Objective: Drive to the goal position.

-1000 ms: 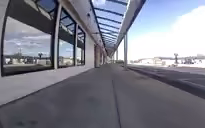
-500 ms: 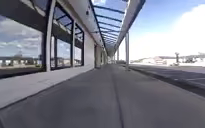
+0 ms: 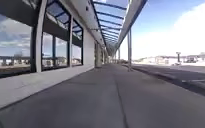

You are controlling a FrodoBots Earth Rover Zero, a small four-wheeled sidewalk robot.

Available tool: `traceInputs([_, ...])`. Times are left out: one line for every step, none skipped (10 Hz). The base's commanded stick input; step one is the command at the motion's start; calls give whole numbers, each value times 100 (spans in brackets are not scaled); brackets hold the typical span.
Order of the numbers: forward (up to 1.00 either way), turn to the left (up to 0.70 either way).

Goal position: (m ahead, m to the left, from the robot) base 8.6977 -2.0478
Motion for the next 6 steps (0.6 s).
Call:
traceInputs([85,-2])
traceInputs([85,-6])
traceInputs([85,-11])
traceInputs([85,-15])
traceInputs([85,-20])
traceInputs([85,-24])
